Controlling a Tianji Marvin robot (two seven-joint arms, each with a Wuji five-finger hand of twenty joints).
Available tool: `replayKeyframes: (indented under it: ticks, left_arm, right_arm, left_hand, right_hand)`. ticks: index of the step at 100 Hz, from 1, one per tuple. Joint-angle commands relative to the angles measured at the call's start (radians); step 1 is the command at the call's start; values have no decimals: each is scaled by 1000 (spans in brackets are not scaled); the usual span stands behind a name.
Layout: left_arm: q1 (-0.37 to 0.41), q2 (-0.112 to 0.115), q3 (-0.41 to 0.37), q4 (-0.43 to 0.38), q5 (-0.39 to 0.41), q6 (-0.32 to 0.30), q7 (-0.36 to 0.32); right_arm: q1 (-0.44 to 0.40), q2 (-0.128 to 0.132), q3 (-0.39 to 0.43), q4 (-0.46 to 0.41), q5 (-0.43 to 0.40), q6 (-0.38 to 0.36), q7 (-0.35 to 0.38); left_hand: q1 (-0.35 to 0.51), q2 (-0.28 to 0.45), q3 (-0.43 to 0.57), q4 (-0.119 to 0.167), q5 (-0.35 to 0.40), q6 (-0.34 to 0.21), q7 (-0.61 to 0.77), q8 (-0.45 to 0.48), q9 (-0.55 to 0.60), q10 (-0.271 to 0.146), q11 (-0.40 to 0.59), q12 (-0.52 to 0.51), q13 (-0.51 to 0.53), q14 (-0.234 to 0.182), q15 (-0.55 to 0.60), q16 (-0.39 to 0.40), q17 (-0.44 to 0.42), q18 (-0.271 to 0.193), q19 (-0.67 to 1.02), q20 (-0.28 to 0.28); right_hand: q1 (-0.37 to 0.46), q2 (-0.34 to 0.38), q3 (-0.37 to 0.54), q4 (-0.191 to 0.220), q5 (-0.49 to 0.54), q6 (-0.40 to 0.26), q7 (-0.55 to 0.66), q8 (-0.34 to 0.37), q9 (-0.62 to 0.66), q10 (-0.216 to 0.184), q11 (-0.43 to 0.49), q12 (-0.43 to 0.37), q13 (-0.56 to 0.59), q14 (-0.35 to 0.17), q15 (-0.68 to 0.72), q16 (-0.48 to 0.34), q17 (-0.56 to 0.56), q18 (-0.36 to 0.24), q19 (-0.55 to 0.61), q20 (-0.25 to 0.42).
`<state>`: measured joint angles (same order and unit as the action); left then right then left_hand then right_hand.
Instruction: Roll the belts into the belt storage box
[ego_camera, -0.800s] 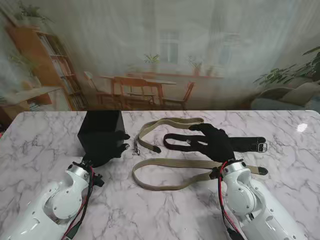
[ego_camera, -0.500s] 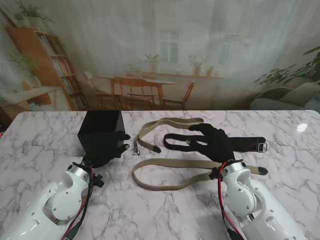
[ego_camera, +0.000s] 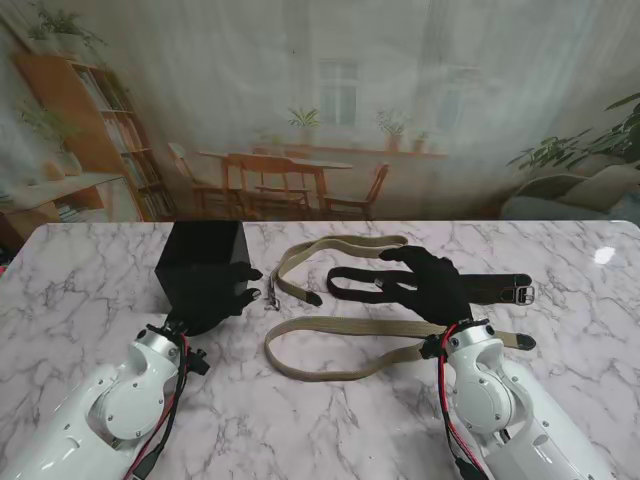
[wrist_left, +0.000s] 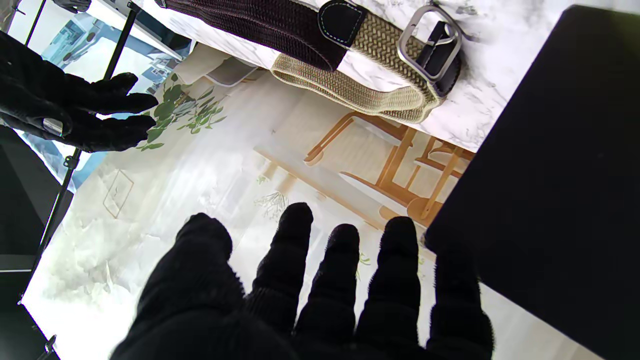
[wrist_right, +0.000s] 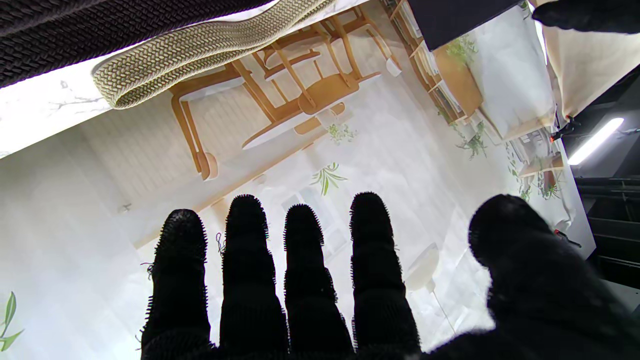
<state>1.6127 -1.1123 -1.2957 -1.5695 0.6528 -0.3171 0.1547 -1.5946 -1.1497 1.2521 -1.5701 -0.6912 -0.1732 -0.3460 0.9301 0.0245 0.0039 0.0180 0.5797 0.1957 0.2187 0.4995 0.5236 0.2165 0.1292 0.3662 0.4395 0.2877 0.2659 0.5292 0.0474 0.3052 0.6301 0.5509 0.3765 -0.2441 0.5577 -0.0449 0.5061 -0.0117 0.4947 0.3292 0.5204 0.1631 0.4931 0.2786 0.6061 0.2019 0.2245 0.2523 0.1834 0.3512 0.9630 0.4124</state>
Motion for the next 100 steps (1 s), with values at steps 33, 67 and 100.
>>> replayKeyframes:
  ticks: [33,67,100]
  left_arm:
    - [-13,0,23,9,0,11,-23]
    - [-14,5,51,-2,8,25,-44]
    - [-7,3,37,4,5,19,-36]
  right_arm:
    - [-113,46,122,-87,-179,-91,98]
    - [-186,85,176,-61,-367,-144,128]
    - [-172,99,139,-12,-449,-87,99]
  left_hand:
    - [1,38,-29,-22,14,2,7,7,15,-13,11,8,-5,-6,-17,0,-10,21,-24,12]
    - [-2,39,-30,-22,2,-1,2,5,14,-15,12,9,-5,-8,-16,0,-8,20,-22,12]
    - [0,38,-29,-22,7,0,5,6,14,-16,13,9,-5,-8,-16,0,-9,20,-22,12]
  right_hand:
    - [-4,-54,35,-11,14,-30,3,26,40,-14,-24,-6,28,-30,0,16,3,8,1,10]
    - [-70,-249,173,-33,-26,-114,-18,16,-11,-10,-69,-13,-17,-36,-43,6,-23,11,-41,6]
    - [-69,-311,188,-48,-11,-174,23,31,-86,10,-81,-13,-82,-34,-67,-3,-63,3,-92,5]
